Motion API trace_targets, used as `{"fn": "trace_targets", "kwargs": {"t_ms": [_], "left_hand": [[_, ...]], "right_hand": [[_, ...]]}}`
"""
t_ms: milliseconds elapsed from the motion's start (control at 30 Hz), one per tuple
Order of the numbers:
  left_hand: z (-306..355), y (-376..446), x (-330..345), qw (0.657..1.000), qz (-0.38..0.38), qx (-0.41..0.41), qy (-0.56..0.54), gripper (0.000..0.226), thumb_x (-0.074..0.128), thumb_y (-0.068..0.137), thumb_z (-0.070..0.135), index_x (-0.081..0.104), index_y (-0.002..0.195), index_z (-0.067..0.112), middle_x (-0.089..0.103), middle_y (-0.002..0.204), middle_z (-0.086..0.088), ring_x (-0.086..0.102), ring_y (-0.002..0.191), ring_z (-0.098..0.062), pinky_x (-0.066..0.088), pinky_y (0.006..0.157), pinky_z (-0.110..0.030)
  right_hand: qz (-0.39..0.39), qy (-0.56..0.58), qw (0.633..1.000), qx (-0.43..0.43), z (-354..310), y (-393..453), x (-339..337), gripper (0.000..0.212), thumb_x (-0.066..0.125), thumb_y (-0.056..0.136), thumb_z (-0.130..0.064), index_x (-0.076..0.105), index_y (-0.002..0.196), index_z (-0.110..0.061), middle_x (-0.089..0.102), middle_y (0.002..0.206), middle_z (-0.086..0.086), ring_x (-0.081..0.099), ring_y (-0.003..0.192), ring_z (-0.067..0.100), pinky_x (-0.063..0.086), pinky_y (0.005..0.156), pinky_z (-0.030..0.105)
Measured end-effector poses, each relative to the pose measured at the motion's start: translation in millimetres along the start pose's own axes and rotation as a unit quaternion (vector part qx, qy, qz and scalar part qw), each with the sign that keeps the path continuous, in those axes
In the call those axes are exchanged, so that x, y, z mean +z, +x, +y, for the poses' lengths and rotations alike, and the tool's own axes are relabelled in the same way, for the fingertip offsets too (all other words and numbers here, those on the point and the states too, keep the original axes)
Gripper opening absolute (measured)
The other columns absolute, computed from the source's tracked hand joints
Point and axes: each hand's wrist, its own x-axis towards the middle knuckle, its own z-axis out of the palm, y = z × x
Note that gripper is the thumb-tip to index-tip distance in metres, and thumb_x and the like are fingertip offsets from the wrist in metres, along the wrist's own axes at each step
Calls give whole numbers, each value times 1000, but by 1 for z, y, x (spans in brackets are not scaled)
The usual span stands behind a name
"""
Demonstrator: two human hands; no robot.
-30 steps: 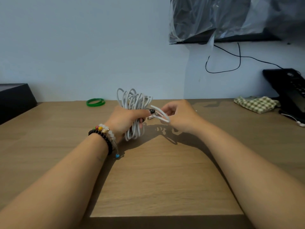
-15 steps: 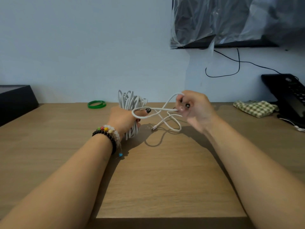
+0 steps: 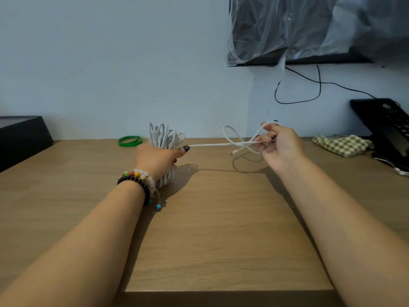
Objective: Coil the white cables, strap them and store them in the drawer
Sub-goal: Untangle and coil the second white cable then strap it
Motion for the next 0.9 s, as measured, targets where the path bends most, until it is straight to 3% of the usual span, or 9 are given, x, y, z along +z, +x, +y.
{"fn": "trace_targets", "kwargs": {"t_ms": [200, 300, 400, 500, 600, 700, 733, 833, 900], "left_hand": [[2, -2, 5, 1000, 24, -3, 7, 25, 83, 74, 24, 59, 75, 18, 65, 68, -3, 62, 55, -14, 58, 70, -31], [3, -4, 6, 1000, 24, -3, 11, 25, 84, 74, 25, 60, 74, 19, 66, 69, -1, 63, 57, -12, 57, 66, -29], [2, -3, 6, 999, 32, -11, 15, 24, 84, 74, 26, 61, 74, 18, 67, 69, -2, 64, 58, -13, 58, 70, -32], [0, 1, 1, 999, 47, -17, 18, 25, 84, 73, 27, 62, 75, 15, 68, 67, -4, 66, 60, -15, 60, 74, -35], [-1, 5, -3, 997, 62, -18, 31, 26, 83, 73, 30, 65, 72, 12, 68, 62, -4, 68, 63, -19, 60, 76, -38], [-4, 7, -8, 996, 80, -12, 34, 24, 83, 73, 30, 66, 73, 13, 68, 60, -2, 66, 58, -15, 60, 72, -35], [-5, 7, -9, 996, 85, -11, 34, 23, 82, 74, 30, 66, 74, 14, 67, 60, -1, 65, 56, -12, 59, 70, -32], [-6, 7, -11, 996, 84, -17, 39, 23, 82, 75, 31, 64, 75, 16, 67, 62, 1, 64, 55, -9, 57, 65, -27], [-5, 7, -10, 995, 87, -22, 39, 22, 82, 75, 30, 65, 75, 16, 67, 64, 0, 65, 60, -11, 56, 63, -27]], "right_hand": [[12, 43, 999, -27, -2, 0, 1, 23, 39, 95, 3, 55, 84, -8, 49, 46, -3, 28, 31, 7, 28, 38, 16], [41, 43, 997, -58, -3, -1, 4, 15, 48, 93, 2, 57, 85, -7, 59, 50, -1, 40, 33, 6, 34, 38, 17], [27, 97, 993, -63, -4, -1, 4, 9, 47, 96, -1, 56, 96, -4, 66, 69, 5, 64, 48, 8, 46, 44, 17], [5, 138, 989, -61, -5, 6, 1, 16, 39, 98, 4, 51, 105, -4, 60, 75, 8, 63, 47, 10, 44, 44, 18], [23, -68, 983, -172, -11, 5, -5, 25, 45, 85, 11, 55, 94, -10, 52, 61, 8, 42, 38, 13, 33, 41, 20], [32, -408, 846, -341, -7, -3, -9, 24, 55, 75, 0, 62, 78, -22, 46, 54, 6, 38, 44, 18, 34, 46, 22], [40, -421, 839, -343, -5, -3, -7, 21, 58, 75, -2, 64, 76, -22, 46, 54, 5, 38, 44, 16, 34, 46, 22], [83, -223, 941, -238, -7, -2, 0, 16, 60, 83, 0, 62, 78, -15, 46, 51, -1, 32, 33, 12, 33, 40, 20], [74, -67, 981, -167, -14, 1, -1, 18, 54, 90, 2, 55, 79, -11, 35, 40, -4, 27, 31, 11, 33, 41, 19]]}}
